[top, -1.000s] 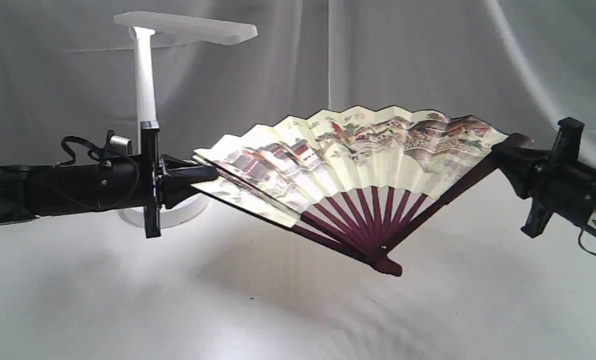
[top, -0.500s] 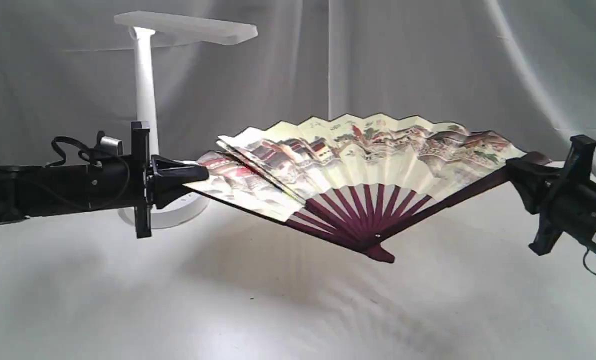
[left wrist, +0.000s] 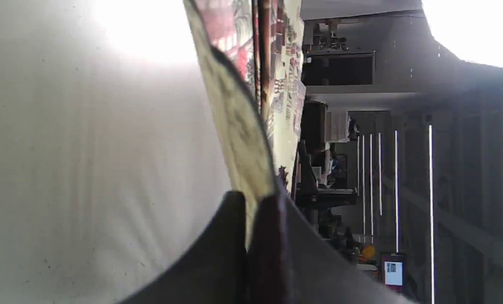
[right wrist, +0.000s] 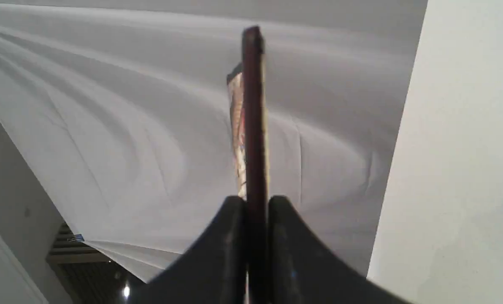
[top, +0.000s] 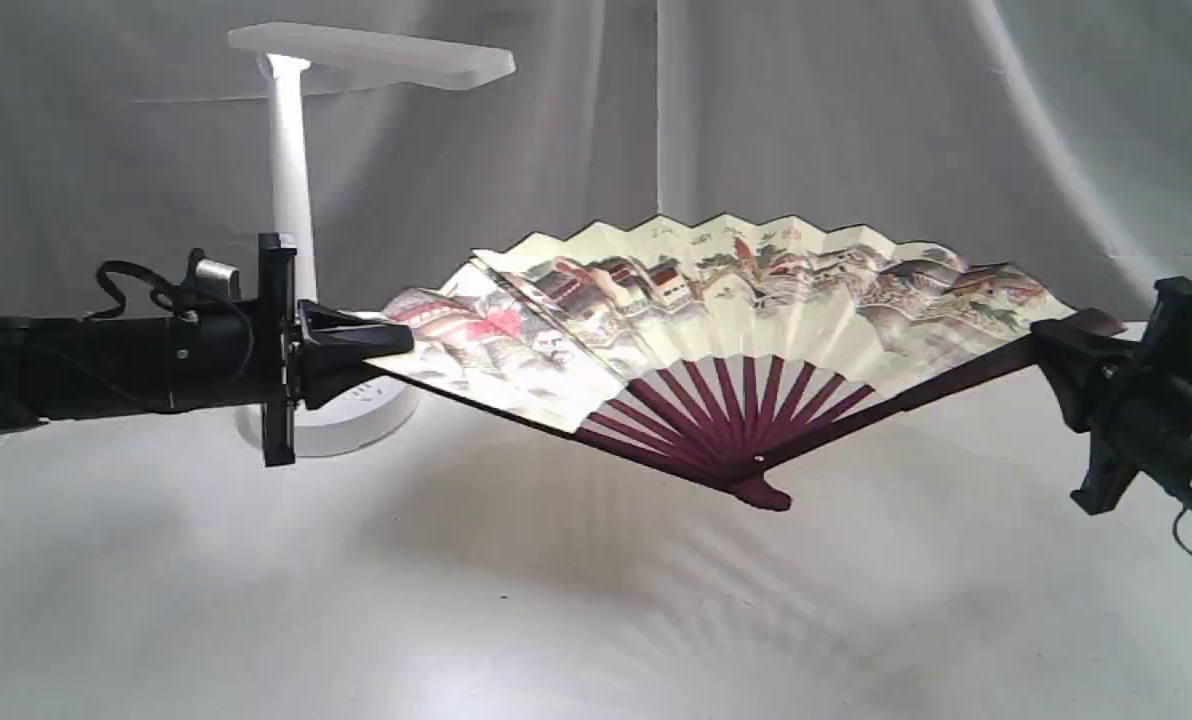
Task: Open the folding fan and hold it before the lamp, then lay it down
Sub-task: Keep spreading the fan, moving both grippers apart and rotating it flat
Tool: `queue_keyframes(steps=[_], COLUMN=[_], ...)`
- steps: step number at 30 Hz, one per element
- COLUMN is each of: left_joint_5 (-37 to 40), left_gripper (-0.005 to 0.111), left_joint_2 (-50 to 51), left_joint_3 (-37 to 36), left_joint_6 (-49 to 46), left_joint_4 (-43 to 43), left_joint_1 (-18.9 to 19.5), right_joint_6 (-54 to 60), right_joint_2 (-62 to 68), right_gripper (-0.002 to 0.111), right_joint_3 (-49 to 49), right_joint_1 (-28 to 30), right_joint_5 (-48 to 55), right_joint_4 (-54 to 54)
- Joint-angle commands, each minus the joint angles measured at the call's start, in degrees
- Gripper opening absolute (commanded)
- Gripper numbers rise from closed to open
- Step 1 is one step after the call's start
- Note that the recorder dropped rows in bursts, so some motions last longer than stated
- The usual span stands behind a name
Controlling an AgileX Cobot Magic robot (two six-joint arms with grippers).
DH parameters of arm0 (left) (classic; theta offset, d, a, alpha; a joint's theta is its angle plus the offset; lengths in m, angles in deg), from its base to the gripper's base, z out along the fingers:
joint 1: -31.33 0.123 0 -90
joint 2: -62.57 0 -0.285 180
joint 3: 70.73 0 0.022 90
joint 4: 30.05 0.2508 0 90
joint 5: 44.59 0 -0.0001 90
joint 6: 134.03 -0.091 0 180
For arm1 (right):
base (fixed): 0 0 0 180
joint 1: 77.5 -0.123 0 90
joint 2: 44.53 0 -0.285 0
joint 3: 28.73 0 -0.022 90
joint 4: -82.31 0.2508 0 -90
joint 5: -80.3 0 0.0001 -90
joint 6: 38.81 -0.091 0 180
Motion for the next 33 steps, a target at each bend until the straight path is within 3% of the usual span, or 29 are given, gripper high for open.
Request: queue_keyframes(steps=[1,18,33], left_joint_5=[0.24,0.24,0.24], left_gripper=[0.0,0.0,0.0], left_joint_2=[-2.82,-6.63,-9.75], left_joint_3=[0.02,-10.67,-15.51], left_joint_6=[-0.48,-4.74,-7.95], left_joint_4=[7.41,3.24,3.77], left_joint_1=[1.25,5.62,8.11], right_joint_6=[-0.04,-0.04,0.07], right_joint_2=[-0.42,-0.42,-0.42], right_gripper=[0.0,0.0,0.0], right_joint_3=[-0.05,-0.05,-0.05], right_joint_1=[0.63,0.63,0.63], right_joint_5=[-1.76,-1.76,-1.76], right_joint_4=[5.31,7.46,8.15])
